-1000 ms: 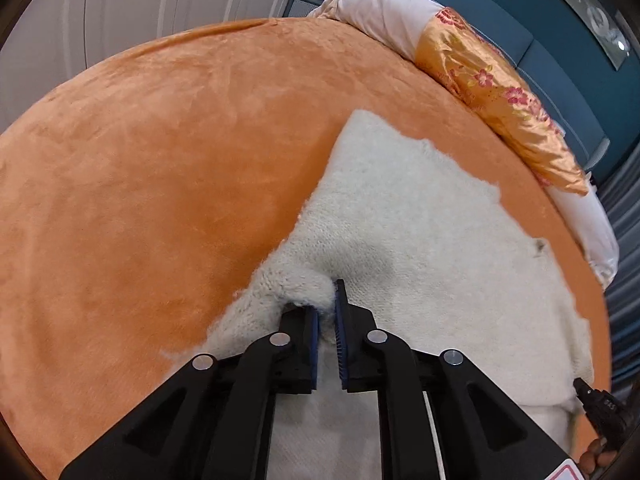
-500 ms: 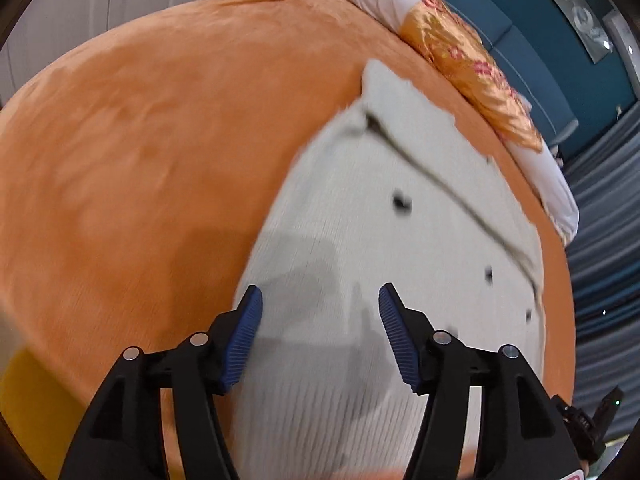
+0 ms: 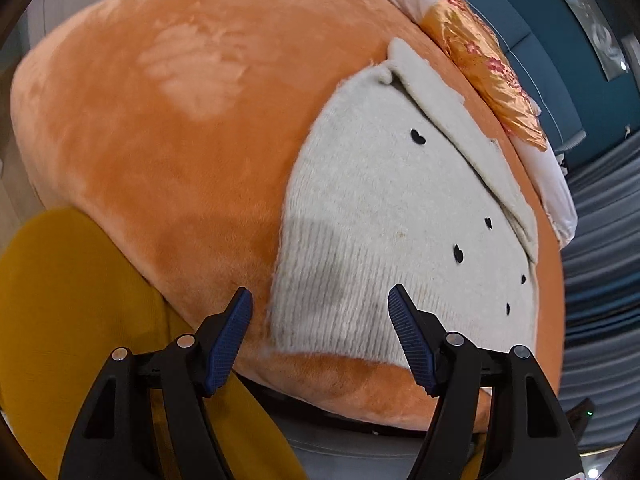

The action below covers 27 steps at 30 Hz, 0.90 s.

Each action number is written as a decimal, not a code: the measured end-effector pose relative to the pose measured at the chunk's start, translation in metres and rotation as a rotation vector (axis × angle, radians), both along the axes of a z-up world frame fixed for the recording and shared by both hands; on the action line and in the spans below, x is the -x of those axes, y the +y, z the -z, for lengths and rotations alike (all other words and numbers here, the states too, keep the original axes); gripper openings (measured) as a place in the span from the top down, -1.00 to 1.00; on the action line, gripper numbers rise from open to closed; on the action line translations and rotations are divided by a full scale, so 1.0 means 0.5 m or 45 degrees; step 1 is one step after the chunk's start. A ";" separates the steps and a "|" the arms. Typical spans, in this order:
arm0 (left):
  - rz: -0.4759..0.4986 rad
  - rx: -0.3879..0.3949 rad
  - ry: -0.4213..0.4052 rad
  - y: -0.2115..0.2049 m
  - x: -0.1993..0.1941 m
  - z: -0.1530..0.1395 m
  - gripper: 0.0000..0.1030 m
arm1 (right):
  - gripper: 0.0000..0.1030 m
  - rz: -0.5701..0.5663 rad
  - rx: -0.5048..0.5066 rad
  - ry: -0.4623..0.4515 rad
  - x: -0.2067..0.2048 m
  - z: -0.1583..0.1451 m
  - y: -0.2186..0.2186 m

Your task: Fold small clothes

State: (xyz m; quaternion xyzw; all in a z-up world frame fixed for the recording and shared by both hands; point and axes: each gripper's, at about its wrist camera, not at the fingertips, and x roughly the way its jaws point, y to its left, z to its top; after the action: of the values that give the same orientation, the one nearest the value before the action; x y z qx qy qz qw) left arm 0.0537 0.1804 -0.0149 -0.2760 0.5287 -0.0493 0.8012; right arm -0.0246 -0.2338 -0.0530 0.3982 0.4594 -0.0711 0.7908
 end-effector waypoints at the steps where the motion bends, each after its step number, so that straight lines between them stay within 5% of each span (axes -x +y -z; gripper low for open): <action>1: 0.004 0.013 0.004 -0.002 -0.003 0.003 -0.32 | -0.18 0.018 -0.015 0.004 -0.005 0.006 -0.004; 4: 0.023 0.066 -0.019 -0.014 -0.010 -0.002 -0.31 | -0.17 0.050 -0.045 -0.002 -0.014 0.015 -0.013; 6: 0.050 0.077 -0.031 -0.025 -0.016 -0.007 -0.10 | 0.20 0.036 -0.046 -0.014 -0.021 0.012 -0.009; 8: 0.112 0.070 -0.039 -0.041 -0.024 -0.016 0.48 | 0.84 0.013 -0.035 0.000 -0.026 0.009 -0.001; 9: 0.136 0.053 -0.044 -0.048 -0.027 -0.021 0.85 | 0.84 0.002 -0.022 -0.006 -0.026 0.001 0.004; 18: 0.266 -0.034 -0.122 -0.010 0.025 -0.140 0.91 | 0.92 -0.166 0.260 -0.038 0.048 -0.140 0.020; 23: 0.399 -0.107 0.029 0.011 0.127 -0.150 0.92 | 0.92 -0.391 0.370 0.149 0.132 -0.152 0.049; 27: 0.408 -0.098 0.188 0.032 0.222 -0.131 0.92 | 0.92 -0.464 0.280 0.315 0.231 -0.125 0.072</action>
State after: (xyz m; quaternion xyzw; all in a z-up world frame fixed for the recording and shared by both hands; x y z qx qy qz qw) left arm -0.0571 0.1961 0.0506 -0.1604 0.6248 -0.1356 0.7520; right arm -0.1401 -0.1979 0.0096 0.2086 0.6063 -0.0251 0.7670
